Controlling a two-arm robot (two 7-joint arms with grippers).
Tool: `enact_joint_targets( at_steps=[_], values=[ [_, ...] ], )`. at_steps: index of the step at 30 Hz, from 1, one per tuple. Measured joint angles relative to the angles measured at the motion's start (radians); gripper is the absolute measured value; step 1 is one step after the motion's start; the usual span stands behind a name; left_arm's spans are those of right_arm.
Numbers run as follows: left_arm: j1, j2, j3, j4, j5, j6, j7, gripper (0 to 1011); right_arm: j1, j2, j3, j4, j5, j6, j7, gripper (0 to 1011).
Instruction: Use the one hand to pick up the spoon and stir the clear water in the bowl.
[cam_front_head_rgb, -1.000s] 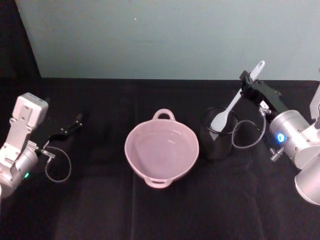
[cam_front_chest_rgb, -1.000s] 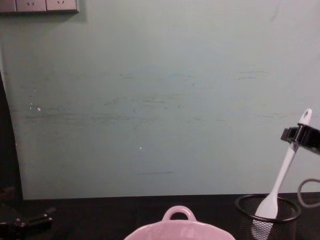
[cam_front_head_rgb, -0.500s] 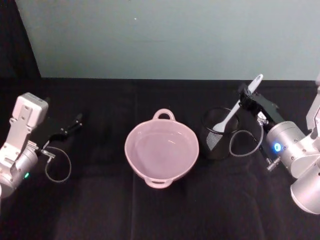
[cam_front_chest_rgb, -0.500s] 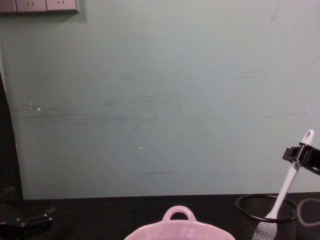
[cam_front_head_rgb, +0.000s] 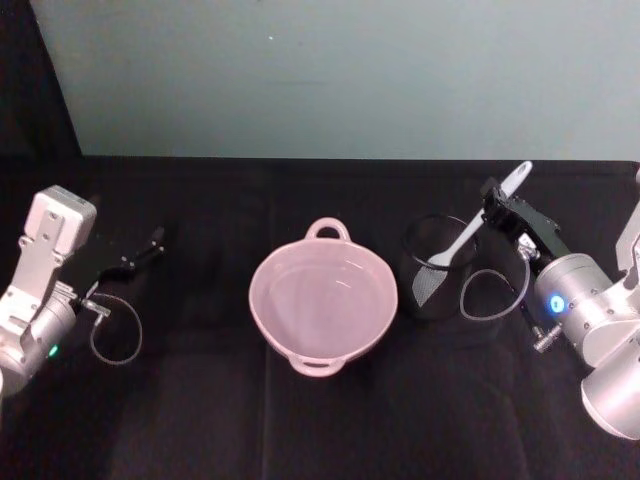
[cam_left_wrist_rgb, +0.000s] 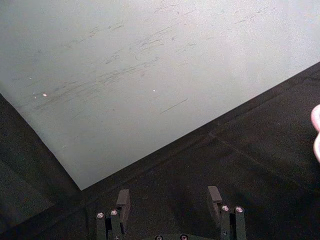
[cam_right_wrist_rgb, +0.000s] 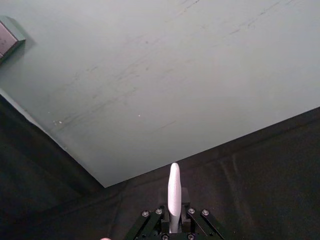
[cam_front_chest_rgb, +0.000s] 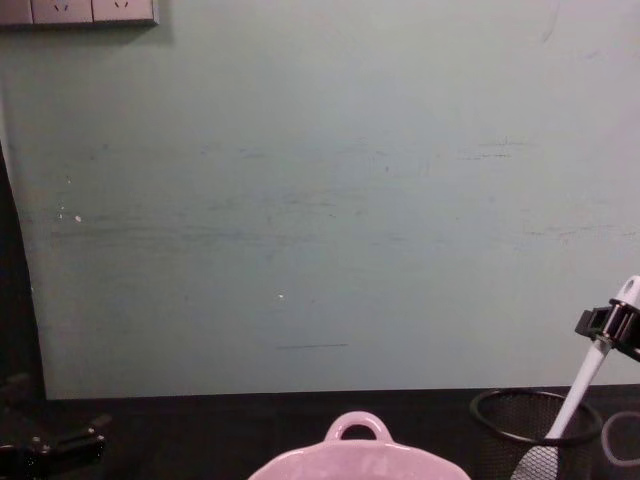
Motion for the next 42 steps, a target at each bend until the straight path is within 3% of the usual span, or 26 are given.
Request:
enact_joint_targets(
  at_steps=[28, 35, 36, 42],
  values=[
    [0.0, 0.0, 0.0, 0.0, 0.0, 0.0, 0.0, 1011, -0.012, 0.02, -0.008, 0.004, 0.038, -0.014, -0.017, 120],
    [0.0, 0.0, 0.0, 0.0, 0.0, 0.0, 0.0, 1011, -0.011, 0.019, -0.007, 0.003, 0.036, -0.013, -0.017, 281],
    [0.0, 0.0, 0.0, 0.0, 0.0, 0.0, 0.0, 1011, -0.011, 0.019, -0.007, 0.003, 0.036, -0.013, -0.017, 349],
    [0.0, 0.0, 0.0, 0.0, 0.0, 0.0, 0.0, 1011, -0.011, 0.019, -0.007, 0.003, 0.035, -0.013, -0.017, 508]
  ],
)
